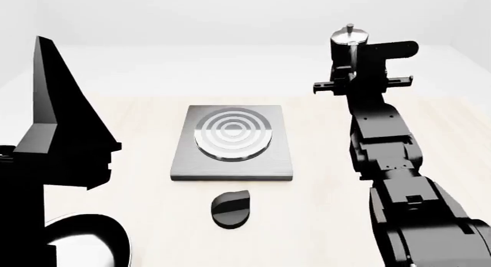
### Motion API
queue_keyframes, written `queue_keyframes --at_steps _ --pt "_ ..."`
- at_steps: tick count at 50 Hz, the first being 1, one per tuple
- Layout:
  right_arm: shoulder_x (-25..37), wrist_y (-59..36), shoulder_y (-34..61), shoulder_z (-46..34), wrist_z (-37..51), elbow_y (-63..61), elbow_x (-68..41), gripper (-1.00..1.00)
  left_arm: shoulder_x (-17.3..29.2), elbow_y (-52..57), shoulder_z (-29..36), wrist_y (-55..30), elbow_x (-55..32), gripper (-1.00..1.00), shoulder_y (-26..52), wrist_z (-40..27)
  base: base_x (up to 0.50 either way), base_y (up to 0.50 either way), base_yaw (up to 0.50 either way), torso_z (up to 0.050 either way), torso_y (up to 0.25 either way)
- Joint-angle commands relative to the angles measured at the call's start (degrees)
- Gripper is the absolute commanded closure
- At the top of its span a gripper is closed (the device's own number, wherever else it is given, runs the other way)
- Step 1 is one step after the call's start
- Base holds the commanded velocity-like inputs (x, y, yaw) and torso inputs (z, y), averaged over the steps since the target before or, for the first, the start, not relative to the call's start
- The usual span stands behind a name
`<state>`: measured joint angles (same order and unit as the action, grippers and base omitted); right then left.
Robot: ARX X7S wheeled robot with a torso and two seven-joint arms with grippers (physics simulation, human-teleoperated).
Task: Turn on the stove and put the moka pot on it.
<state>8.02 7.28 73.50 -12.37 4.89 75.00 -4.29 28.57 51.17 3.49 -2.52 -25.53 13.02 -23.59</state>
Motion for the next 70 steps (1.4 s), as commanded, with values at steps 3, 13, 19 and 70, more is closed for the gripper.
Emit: queue_keyframes --at_steps 3,13,19,70 --pt "-2.9 1.0 2.4 3.9 -4.2 0.0 0.5 1.0 0.3 0.3 0.1 -0.1 -0.2 -1.0 0.0 -0.4 0.0 0.0 0.0 0.0 0.0" --pt "-5.2 1.7 2.7 8.7 -8.2 0.0 0.0 1.0 0.6 0.4 0.2 -0.4 -0.4 -1.0 0.1 -0.6 0.0 0.0 0.0 0.0 0.002" --pt "-6.3 1.2 2.7 9.5 -14.9 0.0 0.6 1.0 0.6 0.4 0.1 0.1 -0.4 -1.0 -0.3 -0.6 0.0 0.0 0.0 0.0 0.0" --pt "-8.0 11.8 2.5 -58.7 -11.2 -0.9 -66.8 1.0 2.0 1.2 0.7 -1.4 -1.8 -1.0 1.0 -2.1 0.0 0.0 0.0 0.0 0.001"
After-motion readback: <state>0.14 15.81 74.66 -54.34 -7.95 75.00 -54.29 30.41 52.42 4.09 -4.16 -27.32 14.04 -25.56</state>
